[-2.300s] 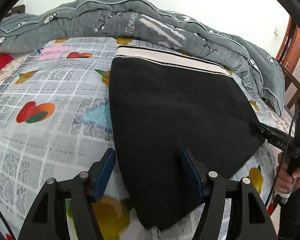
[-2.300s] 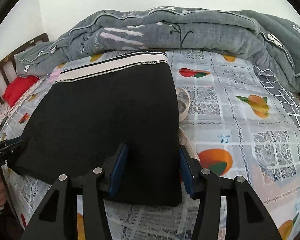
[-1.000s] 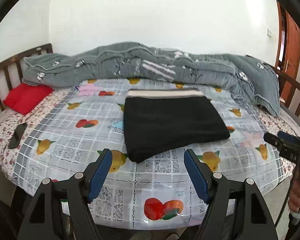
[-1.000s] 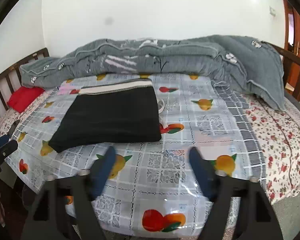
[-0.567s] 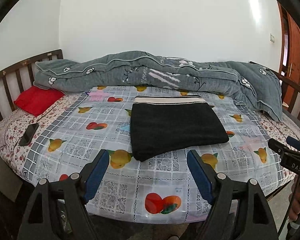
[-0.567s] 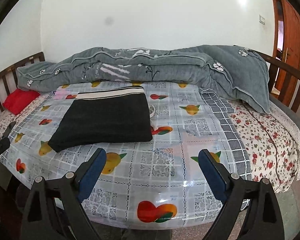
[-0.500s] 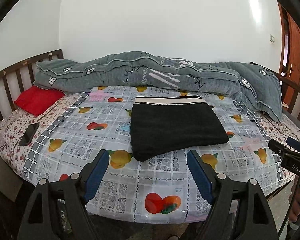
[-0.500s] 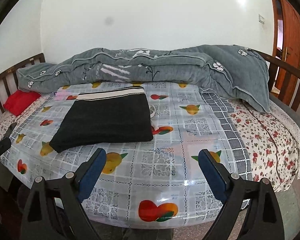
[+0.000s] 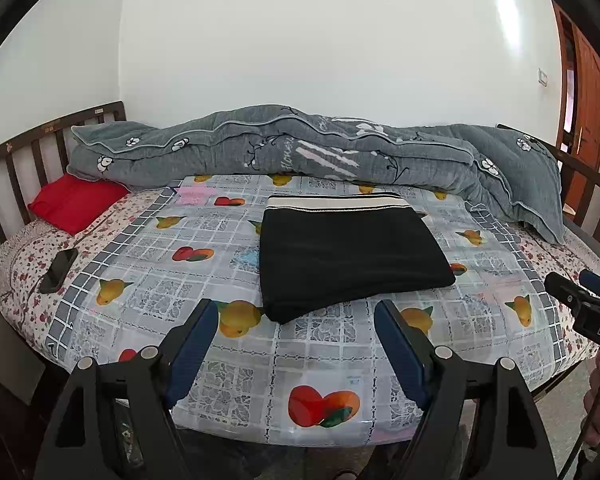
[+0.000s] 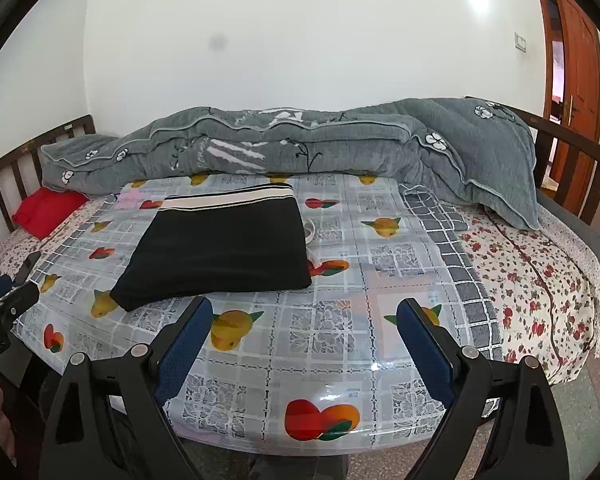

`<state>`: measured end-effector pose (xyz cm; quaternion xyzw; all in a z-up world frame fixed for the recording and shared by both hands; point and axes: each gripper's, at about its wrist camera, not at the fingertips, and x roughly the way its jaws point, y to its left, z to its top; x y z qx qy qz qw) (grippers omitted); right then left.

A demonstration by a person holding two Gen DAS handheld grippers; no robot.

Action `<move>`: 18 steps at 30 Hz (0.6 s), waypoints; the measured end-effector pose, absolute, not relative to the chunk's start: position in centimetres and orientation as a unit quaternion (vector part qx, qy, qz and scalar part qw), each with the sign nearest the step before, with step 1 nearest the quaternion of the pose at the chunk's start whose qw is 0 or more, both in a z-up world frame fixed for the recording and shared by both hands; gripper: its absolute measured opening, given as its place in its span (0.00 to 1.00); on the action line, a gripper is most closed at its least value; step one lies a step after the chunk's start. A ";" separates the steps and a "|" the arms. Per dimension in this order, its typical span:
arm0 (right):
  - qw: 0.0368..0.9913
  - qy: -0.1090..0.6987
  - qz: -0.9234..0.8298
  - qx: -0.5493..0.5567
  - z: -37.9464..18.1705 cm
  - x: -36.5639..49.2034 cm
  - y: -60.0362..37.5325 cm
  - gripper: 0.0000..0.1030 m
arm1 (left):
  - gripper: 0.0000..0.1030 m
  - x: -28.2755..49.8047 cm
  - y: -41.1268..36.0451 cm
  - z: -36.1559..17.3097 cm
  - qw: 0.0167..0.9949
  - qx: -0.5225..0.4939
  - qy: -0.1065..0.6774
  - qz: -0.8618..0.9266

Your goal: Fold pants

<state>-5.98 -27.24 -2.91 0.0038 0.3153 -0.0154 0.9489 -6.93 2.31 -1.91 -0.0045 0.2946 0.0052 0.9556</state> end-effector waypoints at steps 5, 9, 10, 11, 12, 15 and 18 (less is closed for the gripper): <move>0.949 0.316 -0.016 0.005 -2.9 -6.1 -27.2 0.89 | 0.77 -7.0 2.1 -1.7 0.956 -0.003 0.292 0.005; 0.949 0.316 -0.016 0.005 -2.8 -6.2 -27.3 0.89 | 0.77 -7.0 2.1 -1.7 0.957 -0.003 0.292 0.004; 0.949 0.315 -0.017 0.005 -2.8 -6.2 -27.2 0.89 | 0.77 -7.0 2.0 -1.7 0.957 -0.003 0.292 0.005; 0.949 0.315 -0.017 0.006 -2.7 -6.3 -27.2 0.89 | 0.77 -7.0 2.0 -1.7 0.957 -0.004 0.291 0.005; 0.949 0.314 -0.017 0.006 -2.7 -6.4 -27.3 0.89 | 0.77 -7.0 2.1 -1.7 0.957 -0.004 0.291 0.003; 0.949 0.315 -0.018 0.005 -2.7 -6.4 -27.2 0.89 | 0.77 -7.0 2.0 -1.7 0.957 -0.005 0.291 0.002; 0.949 0.315 -0.019 0.005 -2.6 -6.5 -27.1 0.89 | 0.77 -7.0 2.0 -1.7 0.957 -0.004 0.291 0.002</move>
